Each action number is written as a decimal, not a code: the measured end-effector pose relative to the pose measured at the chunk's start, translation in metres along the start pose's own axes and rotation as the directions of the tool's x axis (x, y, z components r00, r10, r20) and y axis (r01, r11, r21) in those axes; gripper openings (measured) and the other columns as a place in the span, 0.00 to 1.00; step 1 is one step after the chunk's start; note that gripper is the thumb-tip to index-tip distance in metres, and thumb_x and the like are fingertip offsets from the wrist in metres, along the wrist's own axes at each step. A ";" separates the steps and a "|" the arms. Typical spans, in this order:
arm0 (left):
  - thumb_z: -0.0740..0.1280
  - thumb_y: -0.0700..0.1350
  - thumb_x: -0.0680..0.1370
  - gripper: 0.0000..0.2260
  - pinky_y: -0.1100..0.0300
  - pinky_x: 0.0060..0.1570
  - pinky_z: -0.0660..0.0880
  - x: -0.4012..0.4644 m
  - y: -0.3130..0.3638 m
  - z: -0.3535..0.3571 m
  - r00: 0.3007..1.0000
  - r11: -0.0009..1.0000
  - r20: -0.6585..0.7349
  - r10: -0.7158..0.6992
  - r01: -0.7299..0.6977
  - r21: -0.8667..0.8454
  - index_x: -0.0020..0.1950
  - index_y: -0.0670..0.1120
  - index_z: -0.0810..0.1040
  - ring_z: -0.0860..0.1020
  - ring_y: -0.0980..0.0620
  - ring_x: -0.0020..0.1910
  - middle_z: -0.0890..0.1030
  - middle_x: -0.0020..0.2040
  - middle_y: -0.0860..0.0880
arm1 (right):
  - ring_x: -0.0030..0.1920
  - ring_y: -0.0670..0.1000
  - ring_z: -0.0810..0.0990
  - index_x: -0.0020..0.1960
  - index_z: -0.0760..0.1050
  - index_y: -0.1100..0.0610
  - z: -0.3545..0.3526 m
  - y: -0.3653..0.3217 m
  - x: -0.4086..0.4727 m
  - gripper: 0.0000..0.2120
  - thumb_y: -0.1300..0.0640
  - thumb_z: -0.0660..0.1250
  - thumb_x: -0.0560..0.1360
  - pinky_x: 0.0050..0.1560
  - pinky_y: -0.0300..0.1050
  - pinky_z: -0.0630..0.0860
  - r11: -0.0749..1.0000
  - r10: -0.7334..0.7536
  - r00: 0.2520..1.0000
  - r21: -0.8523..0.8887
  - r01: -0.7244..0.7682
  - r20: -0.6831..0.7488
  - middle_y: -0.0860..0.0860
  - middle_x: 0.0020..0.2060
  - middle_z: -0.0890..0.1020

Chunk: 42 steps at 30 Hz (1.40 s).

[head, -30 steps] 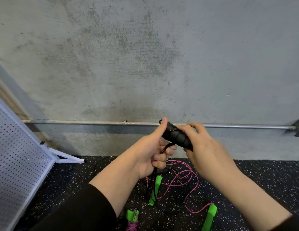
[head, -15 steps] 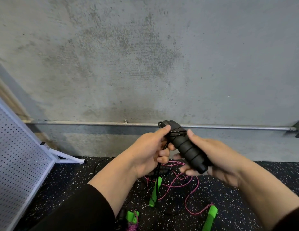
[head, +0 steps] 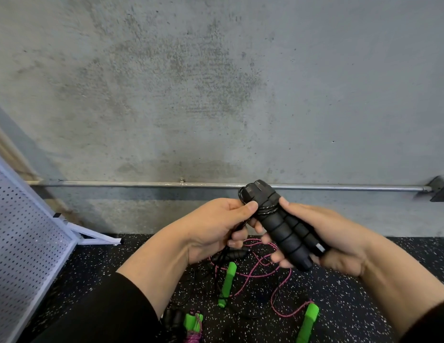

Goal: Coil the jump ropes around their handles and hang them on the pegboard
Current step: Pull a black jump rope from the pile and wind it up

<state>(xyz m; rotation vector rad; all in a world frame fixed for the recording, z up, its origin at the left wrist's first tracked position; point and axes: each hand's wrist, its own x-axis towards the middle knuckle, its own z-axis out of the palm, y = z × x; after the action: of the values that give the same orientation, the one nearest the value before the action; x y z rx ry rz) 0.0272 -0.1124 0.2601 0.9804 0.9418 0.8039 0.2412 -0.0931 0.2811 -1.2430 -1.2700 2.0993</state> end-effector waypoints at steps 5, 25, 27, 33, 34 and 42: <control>0.63 0.49 0.84 0.12 0.65 0.26 0.58 0.000 0.001 -0.004 0.998 0.995 -0.053 -0.034 0.038 0.091 0.46 0.43 0.76 0.61 0.57 0.24 0.78 0.37 0.47 | 0.35 0.61 0.80 0.60 0.80 0.57 0.004 0.000 0.004 0.20 0.46 0.71 0.72 0.38 0.51 0.81 0.994 -0.100 0.987 -0.050 0.094 -0.124 0.63 0.44 0.84; 0.67 0.65 0.77 0.21 0.64 0.24 0.56 0.012 -0.012 0.008 0.932 0.977 -0.310 -0.188 0.144 -0.159 0.50 0.47 0.76 0.61 0.57 0.23 0.73 0.31 0.50 | 0.48 0.51 0.72 0.73 0.59 0.32 0.019 0.022 0.029 0.28 0.38 0.65 0.76 0.48 0.50 0.75 -0.114 -0.645 0.762 -0.993 -0.014 0.063 0.47 0.49 0.72; 0.68 0.64 0.78 0.20 0.63 0.25 0.56 0.014 -0.014 0.007 0.919 0.983 -0.364 -0.152 0.101 -0.155 0.50 0.47 0.76 0.61 0.56 0.23 0.72 0.30 0.50 | 0.52 0.50 0.70 0.76 0.54 0.31 0.019 0.024 0.031 0.33 0.37 0.66 0.76 0.53 0.48 0.73 -0.083 -0.618 0.782 -0.996 0.032 0.077 0.47 0.53 0.69; 0.66 0.60 0.81 0.17 0.64 0.26 0.58 0.015 -0.011 -0.002 0.956 0.995 -0.292 -0.001 -0.029 -0.098 0.50 0.45 0.75 0.60 0.56 0.26 0.71 0.32 0.50 | 0.57 0.40 0.81 0.63 0.80 0.49 0.008 0.006 0.024 0.23 0.37 0.64 0.75 0.56 0.29 0.73 0.791 -0.503 0.804 -0.543 0.282 -0.316 0.43 0.55 0.84; 0.66 0.60 0.81 0.17 0.64 0.26 0.58 0.014 -0.011 -0.002 0.963 0.995 -0.268 0.011 -0.038 -0.095 0.50 0.45 0.75 0.60 0.56 0.27 0.72 0.32 0.50 | 0.58 0.49 0.84 0.59 0.82 0.56 0.005 0.004 0.023 0.26 0.37 0.62 0.76 0.58 0.38 0.76 0.898 -0.392 0.857 -0.342 0.277 -0.335 0.51 0.53 0.87; 0.66 0.57 0.81 0.16 0.64 0.28 0.61 0.013 -0.009 -0.002 0.962 0.991 -0.257 0.091 -0.112 -0.067 0.50 0.44 0.74 0.63 0.56 0.27 0.74 0.33 0.49 | 0.33 0.55 0.79 0.66 0.79 0.62 -0.005 0.007 0.012 0.24 0.45 0.63 0.81 0.29 0.44 0.79 0.921 0.000 0.979 0.381 -0.079 0.203 0.65 0.52 0.81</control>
<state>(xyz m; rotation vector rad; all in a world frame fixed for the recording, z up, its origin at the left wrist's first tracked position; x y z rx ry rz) 0.0314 -0.1037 0.2478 0.8735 1.0756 1.0652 0.2402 -0.0859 0.2680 -0.9098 -0.8431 2.4039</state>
